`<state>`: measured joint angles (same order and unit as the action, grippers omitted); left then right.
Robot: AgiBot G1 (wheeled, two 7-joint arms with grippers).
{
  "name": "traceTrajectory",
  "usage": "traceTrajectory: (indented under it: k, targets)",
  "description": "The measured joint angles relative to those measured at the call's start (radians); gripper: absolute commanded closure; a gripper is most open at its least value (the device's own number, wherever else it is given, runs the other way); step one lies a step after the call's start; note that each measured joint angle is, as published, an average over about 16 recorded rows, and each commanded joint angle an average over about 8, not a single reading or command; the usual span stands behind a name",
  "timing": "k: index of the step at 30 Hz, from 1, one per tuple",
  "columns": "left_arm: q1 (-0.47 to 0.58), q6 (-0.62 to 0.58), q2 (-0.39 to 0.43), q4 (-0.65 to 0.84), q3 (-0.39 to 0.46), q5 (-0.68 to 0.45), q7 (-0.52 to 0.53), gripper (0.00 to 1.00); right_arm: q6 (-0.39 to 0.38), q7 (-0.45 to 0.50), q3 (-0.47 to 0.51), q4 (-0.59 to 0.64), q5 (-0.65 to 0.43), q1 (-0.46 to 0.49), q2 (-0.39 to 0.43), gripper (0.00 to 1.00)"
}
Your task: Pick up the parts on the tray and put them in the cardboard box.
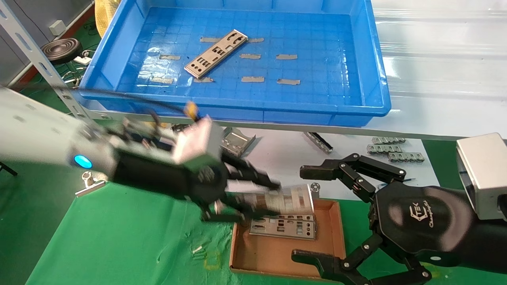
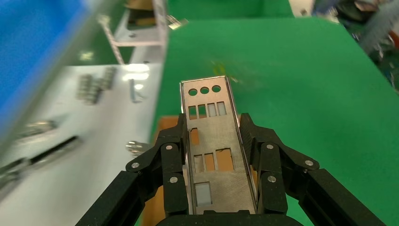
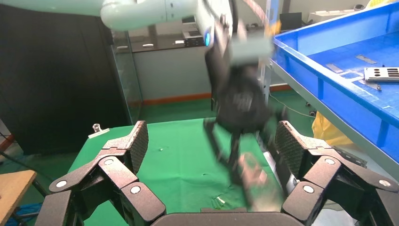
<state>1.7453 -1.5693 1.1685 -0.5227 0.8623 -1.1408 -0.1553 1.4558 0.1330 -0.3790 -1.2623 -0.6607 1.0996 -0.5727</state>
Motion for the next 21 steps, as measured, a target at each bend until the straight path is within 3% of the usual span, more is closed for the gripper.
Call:
traceTrajectory:
  k: [10,16,17,21]
  targets:
    - [-0.091,0.134,0.140,0.129,0.082,-0.065,-0.259,1.00,0.000,0.000,0.000,0.000,0.000,0.000,0.000,0.00]
    - [-0.131,0.259,0.187,0.170,0.095,-0.057,-0.341,0.99,0.000,0.000,0.000,0.000,0.000,0.000,0.000,0.00]
    - [-0.137,0.281,0.191,0.169,0.098,-0.052,-0.346,0.93,0.000,0.000,0.000,0.000,0.000,0.000,0.000,0.00]
    - [-0.157,0.368,0.197,0.147,0.116,-0.037,-0.355,0.44,0.000,0.000,0.000,0.000,0.000,0.000,0.000,0.00]
